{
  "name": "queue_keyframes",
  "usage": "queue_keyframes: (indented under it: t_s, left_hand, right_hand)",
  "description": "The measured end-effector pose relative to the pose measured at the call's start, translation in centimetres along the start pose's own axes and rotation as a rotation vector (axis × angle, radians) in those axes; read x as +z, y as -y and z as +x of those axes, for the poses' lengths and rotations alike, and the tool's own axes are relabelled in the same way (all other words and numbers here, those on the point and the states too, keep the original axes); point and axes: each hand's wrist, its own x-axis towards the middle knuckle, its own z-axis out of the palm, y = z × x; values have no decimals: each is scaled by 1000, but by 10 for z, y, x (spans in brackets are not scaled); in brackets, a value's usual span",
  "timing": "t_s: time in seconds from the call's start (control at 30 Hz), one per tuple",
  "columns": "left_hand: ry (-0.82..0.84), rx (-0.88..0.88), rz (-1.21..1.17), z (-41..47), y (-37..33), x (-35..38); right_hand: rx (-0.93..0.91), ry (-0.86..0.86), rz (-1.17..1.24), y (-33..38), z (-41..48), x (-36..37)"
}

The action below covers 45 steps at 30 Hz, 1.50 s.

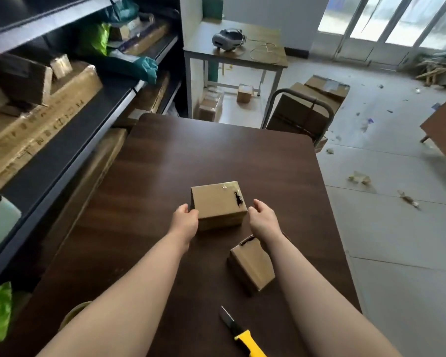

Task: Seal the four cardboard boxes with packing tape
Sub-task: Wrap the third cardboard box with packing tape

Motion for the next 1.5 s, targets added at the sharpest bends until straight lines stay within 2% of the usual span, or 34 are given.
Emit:
queue_keyframes:
  t_s: [0.27,0.53,0.67,0.87,1.0,1.2,1.27,1.33,1.4,1.47,1.5]
  left_hand:
    - [37,-31,105,37,7,9]
    - [-51,-88,262,7,22,-28]
    - [109,-152,223,-30,40,-56]
    - [302,-240,344,-85,71,-90]
    - [379,-271,489,-116,93,-111]
    - [458,-309,569,-137,134,-122]
    - [504,-313,692,-141,141,-124]
    - [507,-203,976,-138,144,-124]
    - [372,-2,1201,-129,146,-121]
    - [285,115,1094,-120,151,-115]
    - [304,145,991,-117,155,-112]
  right_hand:
    - [72,101,-31,-18,54,27]
    - [-27,72,-78,-18,7,39]
    - [-70,89,-42,-29,-36,44]
    - [-133,127,-192,-47,-99,59]
    - [-68,181,-197,-75,-140,68]
    - [-75,189,-212,-109,-178,80]
    - [-70,192,-198,-119,-184,81]
    - [-87,183,-189,-127,-188,81]
    - [-107,151,-153,-133,-187,81]
    - [-115,136,-84,-136,-186,83]
    - [-120,132,-57,-137,-185,84]
